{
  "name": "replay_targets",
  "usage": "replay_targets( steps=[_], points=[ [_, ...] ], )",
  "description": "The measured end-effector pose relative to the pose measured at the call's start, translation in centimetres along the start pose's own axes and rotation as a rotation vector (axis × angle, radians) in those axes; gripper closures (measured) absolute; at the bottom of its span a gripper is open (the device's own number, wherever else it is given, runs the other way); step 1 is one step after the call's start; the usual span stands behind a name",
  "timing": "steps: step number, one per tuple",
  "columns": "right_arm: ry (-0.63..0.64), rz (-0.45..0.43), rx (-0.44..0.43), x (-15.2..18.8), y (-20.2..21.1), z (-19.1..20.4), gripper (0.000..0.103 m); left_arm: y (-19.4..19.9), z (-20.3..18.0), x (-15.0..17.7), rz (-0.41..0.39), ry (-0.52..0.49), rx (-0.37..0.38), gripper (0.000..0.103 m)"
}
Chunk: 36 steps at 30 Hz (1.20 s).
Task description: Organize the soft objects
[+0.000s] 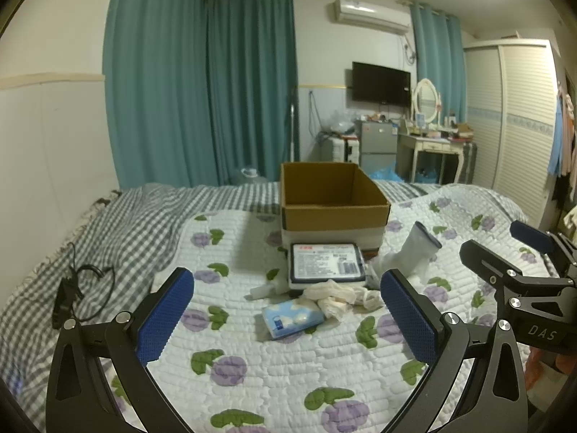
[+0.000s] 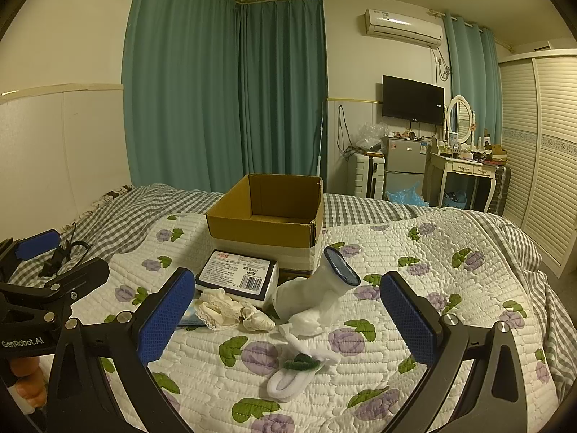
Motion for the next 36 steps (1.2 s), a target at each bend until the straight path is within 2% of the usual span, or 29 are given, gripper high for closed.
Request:
replay_targets(
  steps=[16,30,33,36],
  points=[
    [0.001,0.001,0.001,0.1,0.0,0.0,0.000,0.0,0.0,0.0,0.001,-0.001,0.000,0.000],
    [0.001,0.008,0.016,0.0,0.3,-0.5,0.000,-0.6,-0.3,1.2,0.019,-0.007,-0.004,0.000],
    [-0.007,0.064,0.030,0.5,-0.4,-1.1,0.000,-1.9,-0.1,2.1,0.065,-0.015,-0.008,0.000],
    [-0.034,0.182,0.066,2.1,-2.4,-2.6,0.000,-3.6,0.2,3.1,0.127,-0.019,-0.008,0.000]
  ],
)
Point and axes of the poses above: each gripper's, at about its wrist camera, not at the fingertips, and y roughly against the way its jaws point, z to its left, x to its underside, the point moved 2 cm from there along -y, roughly the way its jaws point, and after that the axes turned 1 degree about -y, right-handed, at the moved point
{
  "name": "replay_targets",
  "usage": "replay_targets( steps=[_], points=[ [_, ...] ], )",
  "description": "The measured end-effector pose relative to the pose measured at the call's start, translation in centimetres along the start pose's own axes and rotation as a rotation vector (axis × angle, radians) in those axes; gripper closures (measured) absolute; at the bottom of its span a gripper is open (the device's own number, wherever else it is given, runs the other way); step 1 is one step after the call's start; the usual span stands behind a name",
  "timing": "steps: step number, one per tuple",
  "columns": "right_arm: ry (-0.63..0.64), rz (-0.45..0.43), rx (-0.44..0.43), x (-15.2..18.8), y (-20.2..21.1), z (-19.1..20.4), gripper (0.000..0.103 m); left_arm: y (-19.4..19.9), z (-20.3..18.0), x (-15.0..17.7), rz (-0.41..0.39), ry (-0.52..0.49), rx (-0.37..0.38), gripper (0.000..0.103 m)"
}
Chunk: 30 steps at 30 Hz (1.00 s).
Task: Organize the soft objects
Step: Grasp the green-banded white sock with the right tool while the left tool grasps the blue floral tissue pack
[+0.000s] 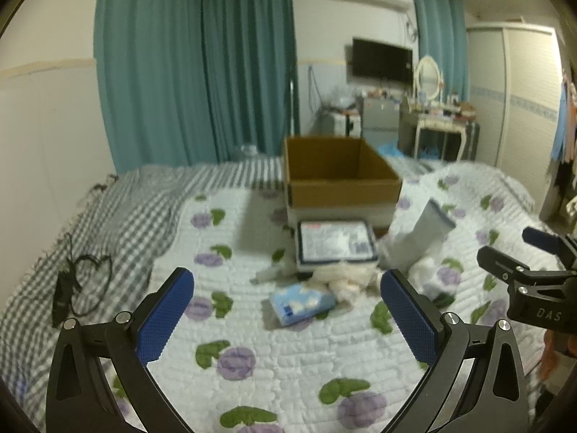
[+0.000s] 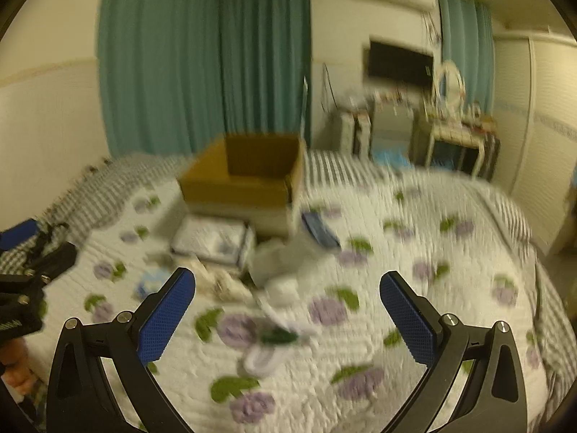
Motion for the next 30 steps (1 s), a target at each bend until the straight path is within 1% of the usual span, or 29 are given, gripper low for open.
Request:
replay_targets(
  steps=[1,3,5,8,12,15,16,17,18,19,20,21,22,23,25,27,30],
  points=[
    [-0.008,0.033,0.004,0.3,-0.7,-0.3,0.000,-0.4,0.2,-0.3,0.019,0.000,0.003,0.000],
    [-0.025,0.127,0.007,1.6,-2.8,-0.9,0.000,-1.4,0.3,0.5,0.058,0.002,0.016,0.000],
    [-0.026,0.195,0.009,2.8,-4.4,-1.0,0.002,-2.4,0.4,1.2,0.098,0.002,0.027,0.000],
    [-0.026,0.272,0.010,4.1,-6.5,-0.9,0.007,-4.0,0.8,1.8,0.154,0.010,0.040,0.000],
    [-0.042,0.347,0.009,4.6,-9.0,-0.6,0.008,-6.2,1.0,2.2,0.220,0.033,0.062,0.000],
    [-0.041,0.394,0.013,5.0,-10.6,-0.5,0.017,-7.8,1.0,2.4,0.258,0.036,0.075,0.000],
    [-0.042,0.411,0.012,5.2,-11.1,-0.5,0.022,-8.2,1.0,2.4,0.268,0.033,0.078,0.000],
    [-0.044,0.427,0.009,5.4,-11.7,-0.4,0.031,-8.6,1.0,2.4,0.279,0.032,0.080,0.000],
    [-0.047,0.444,0.007,5.5,-12.2,-0.3,0.035,-9.2,0.9,2.5,0.297,0.030,0.082,0.000],
    [-0.049,0.459,0.002,5.6,-12.6,-0.3,0.046,-9.7,0.9,2.5,0.307,0.029,0.084,0.000],
    [-0.050,0.465,0.000,5.7,-12.9,-0.3,0.051,-10.3,0.9,2.6,0.322,0.027,0.088,0.000],
    [-0.051,0.463,-0.002,5.7,-13.0,-0.3,0.051,-10.7,0.9,2.7,0.336,0.023,0.094,0.000],
    [-0.053,0.453,0.000,5.5,-12.8,-0.4,0.055,-11.1,0.8,2.7,0.344,0.017,0.096,0.000],
    [-0.057,0.441,-0.003,5.3,-12.6,-0.5,0.072,-11.5,0.7,2.8,0.353,0.011,0.097,0.000],
    [-0.067,0.411,-0.026,4.6,-12.1,-0.5,0.071,-12.2,0.4,2.9,0.370,-0.001,0.098,0.000],
    [-0.062,0.387,-0.017,3.9,-11.9,-0.4,0.071,-12.9,0.1,3.0,0.386,-0.008,0.111,0.000],
    [-0.062,0.382,-0.020,3.5,-12.1,-0.4,0.071,-13.9,-0.4,2.9,0.398,-0.020,0.128,0.000]
  ],
)
Point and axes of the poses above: each gripper's, at about its wrist camera, not at the fingertips, and y roughly against the way its jaws point, z to its left, x to its underside, the point moved 2 cm from there along -y, roughly the way its jaws point, and after that the axes turned 1 degree about -y, right-handed, at the moved point
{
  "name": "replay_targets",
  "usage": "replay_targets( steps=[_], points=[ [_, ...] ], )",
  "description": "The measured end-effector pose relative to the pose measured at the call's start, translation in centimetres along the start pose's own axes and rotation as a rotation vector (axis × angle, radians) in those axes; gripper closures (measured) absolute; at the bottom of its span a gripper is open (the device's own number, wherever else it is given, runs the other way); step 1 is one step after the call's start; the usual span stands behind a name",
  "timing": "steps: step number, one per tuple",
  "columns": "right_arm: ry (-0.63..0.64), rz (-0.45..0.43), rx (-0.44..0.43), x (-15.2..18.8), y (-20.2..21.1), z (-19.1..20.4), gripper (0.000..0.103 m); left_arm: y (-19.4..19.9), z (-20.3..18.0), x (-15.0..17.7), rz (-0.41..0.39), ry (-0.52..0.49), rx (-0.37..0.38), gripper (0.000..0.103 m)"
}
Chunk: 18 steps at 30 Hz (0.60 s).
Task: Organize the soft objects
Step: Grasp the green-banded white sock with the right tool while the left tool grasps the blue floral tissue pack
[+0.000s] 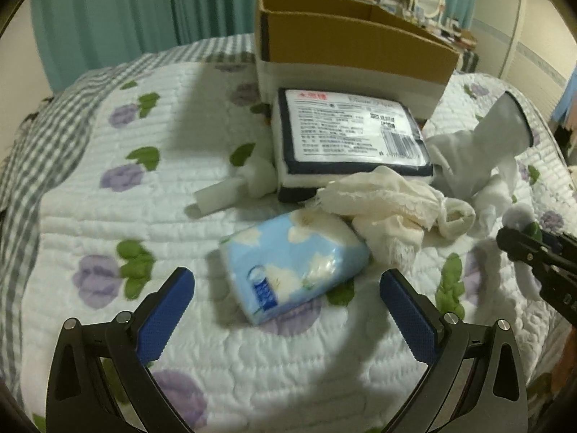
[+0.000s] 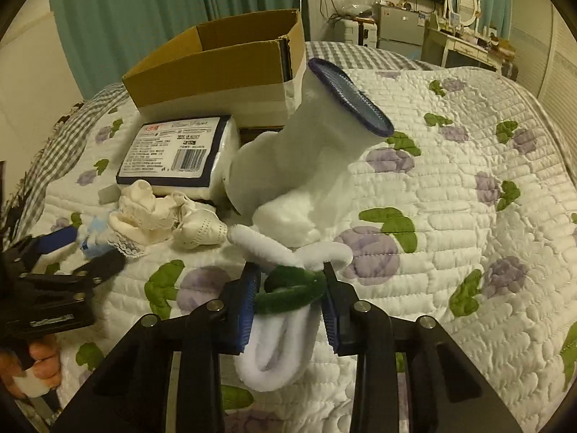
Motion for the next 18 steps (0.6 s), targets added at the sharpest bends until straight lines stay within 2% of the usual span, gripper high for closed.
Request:
replay_targets(
  steps=[6,8,13,18],
  points=[
    [0.010,-0.007,-0.013,-0.3,-0.1,0.4,0.071,-2.3,0.7,-1.1,0.017,0.020,0.043,0.000],
    [0.012,-0.006,-0.012,-0.3,-0.2,0.4,0.071,-2.7,0.7,-1.0,0.020,0.013,0.059,0.012],
    [0.013,-0.009,-0.016,-0.2,-0.2,0.4,0.071,-2.1,0.6,-0.6,0.005,-0.015,0.088,0.017],
    [0.020,-0.022,-0.014,0.0,0.4,0.8,0.071,0.2,0.2,0.5,-0.020,-0.050,0.066,0.017]
  ],
)
Point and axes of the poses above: each gripper's, at about its wrist camera, not at the fingertips, and y roughly against the way its jaws point, z to its left, x to its underside, the point moved 2 cm from there along -y, roughly the way its jaws point, and after that the axes turned 1 degree about -y, right-handed, at the moved point
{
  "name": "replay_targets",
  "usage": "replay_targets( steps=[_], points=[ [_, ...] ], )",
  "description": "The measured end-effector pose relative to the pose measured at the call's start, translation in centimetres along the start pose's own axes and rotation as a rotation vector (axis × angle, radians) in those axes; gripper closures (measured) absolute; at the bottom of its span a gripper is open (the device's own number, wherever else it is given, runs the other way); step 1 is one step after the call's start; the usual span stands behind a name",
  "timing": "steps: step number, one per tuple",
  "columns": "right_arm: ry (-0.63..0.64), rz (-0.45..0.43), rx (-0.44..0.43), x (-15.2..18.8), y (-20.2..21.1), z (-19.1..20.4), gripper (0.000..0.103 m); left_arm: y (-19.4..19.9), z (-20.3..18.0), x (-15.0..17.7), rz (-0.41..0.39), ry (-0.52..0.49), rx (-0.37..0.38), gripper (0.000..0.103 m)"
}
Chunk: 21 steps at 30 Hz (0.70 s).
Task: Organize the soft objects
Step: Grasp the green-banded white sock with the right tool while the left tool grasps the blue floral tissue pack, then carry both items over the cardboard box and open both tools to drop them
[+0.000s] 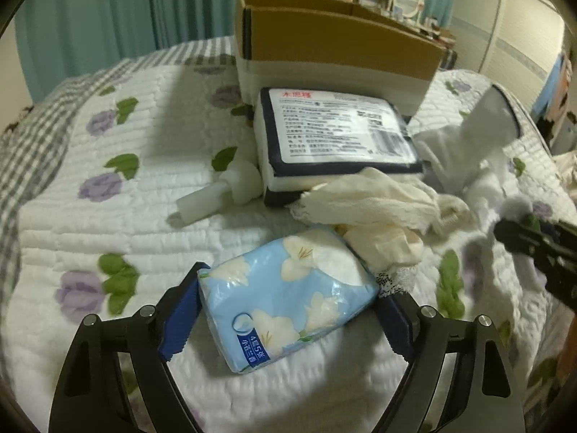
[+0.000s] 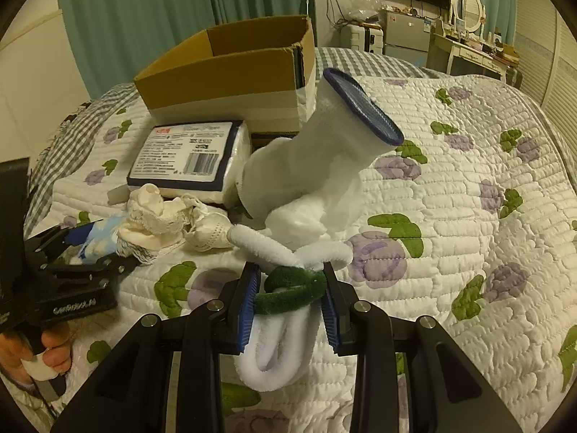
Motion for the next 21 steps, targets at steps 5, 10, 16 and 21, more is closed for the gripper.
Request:
replay_targets(
  steps=[5,10,16,21],
  points=[
    [0.014,-0.031,-0.004,0.3,1.6,0.7,0.071,2.8,-0.4,1.5,-0.012,-0.023,-0.016,0.017],
    [0.027,-0.066,-0.017,0.5,3.4,1.6,0.071,5.4,-0.6,1.9,-0.051,-0.039,-0.039,0.017],
    [0.036,-0.124,-0.050,-0.1,6.1,2.4,0.071,9.2,-0.8,0.0,-0.136,-0.029,-0.046,0.017],
    [0.048,-0.173,-0.080,-2.0,8.2,2.5,0.071,11.6,-1.5,-3.3,-0.221,-0.056,-0.058,0.017]
  ],
)
Point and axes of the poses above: each gripper's, at about its wrist camera, not at the fingertips, and y roughly against the way its jaws point, z to its left, x to its underside, the point moved 2 cm from there along -y, roughly the way its jaws point, and after that the axes turned 1 degree about -y, right-handed, at the moved point
